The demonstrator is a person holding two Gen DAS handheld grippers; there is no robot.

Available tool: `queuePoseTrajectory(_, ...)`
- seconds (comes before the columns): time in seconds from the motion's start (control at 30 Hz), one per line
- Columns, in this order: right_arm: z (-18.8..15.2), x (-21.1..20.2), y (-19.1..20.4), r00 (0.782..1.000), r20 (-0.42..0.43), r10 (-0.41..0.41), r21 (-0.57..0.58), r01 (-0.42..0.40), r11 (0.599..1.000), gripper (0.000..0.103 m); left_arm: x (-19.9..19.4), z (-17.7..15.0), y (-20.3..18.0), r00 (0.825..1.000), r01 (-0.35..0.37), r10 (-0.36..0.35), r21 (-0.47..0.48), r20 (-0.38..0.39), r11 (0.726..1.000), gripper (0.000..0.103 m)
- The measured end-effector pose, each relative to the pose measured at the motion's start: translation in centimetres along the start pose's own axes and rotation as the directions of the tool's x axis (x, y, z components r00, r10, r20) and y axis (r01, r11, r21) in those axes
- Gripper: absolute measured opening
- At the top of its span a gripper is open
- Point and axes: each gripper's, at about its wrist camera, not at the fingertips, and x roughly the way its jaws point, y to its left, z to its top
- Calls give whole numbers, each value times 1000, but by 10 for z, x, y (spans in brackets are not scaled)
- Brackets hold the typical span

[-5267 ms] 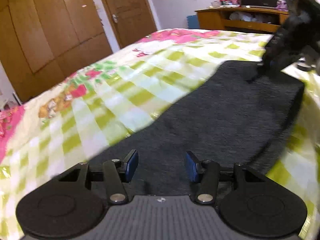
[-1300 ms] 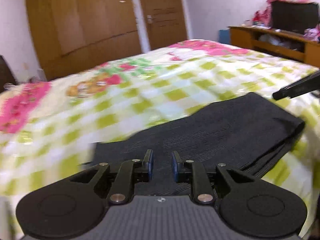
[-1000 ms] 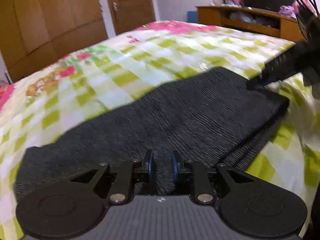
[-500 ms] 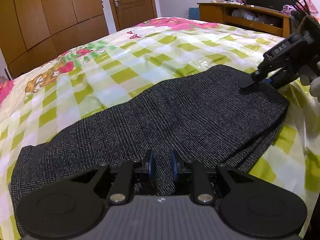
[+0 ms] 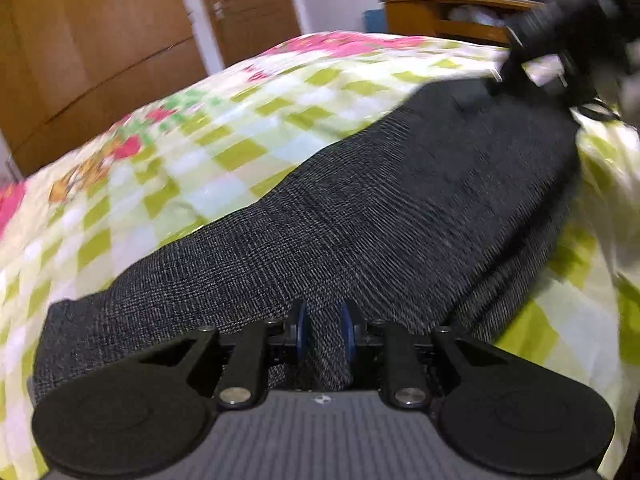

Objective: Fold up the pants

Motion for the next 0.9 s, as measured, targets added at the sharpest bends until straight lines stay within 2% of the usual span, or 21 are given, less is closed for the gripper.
queuePoseTrajectory(0.07,3,-13,18,999,42,17,3,-17,1000,11,-9,0,4,1000,-1,2,-13,27,1000,34)
queuePoseTrajectory(0.17,7,-20,58,999,47,-9,-70,12,997,11,-28,-5,25,995,-73,77,-74,65,995,34)
queuePoseTrajectory(0.23,7,-19,89,998,42,-37,-131,42,990,11,-39,-14,44,988,-137,145,-122,59,983,34)
queuePoseTrajectory(0.27,9,-15,104,998,37,-46,-156,52,986,11,-40,-20,51,987,-151,157,-132,33,980,34)
queuePoseTrajectory(0.37,6,2,150,998,11,-64,-233,64,970,12,-36,-38,64,991,-129,122,-183,-53,975,34)
queuePoseTrajectory(0.53,-26,58,225,991,-74,-108,-408,68,910,12,-39,-43,82,997,-69,56,-321,-49,944,34)
queuePoseTrajectory(0.6,-46,92,248,982,-122,-143,-486,67,871,12,-46,-47,90,999,-44,35,-367,-32,929,34)
queuePoseTrajectory(0.67,-66,123,262,967,-173,-186,-531,67,844,12,-57,-53,92,998,-54,43,-391,-36,919,34)
queuePoseTrajectory(0.73,-83,152,268,952,-220,-215,-546,62,836,12,-64,-64,95,998,-52,33,-403,-54,914,34)
queuePoseTrajectory(0.9,-104,188,268,933,-247,-263,-531,96,842,12,-57,-78,102,996,12,-52,-464,-73,886,34)
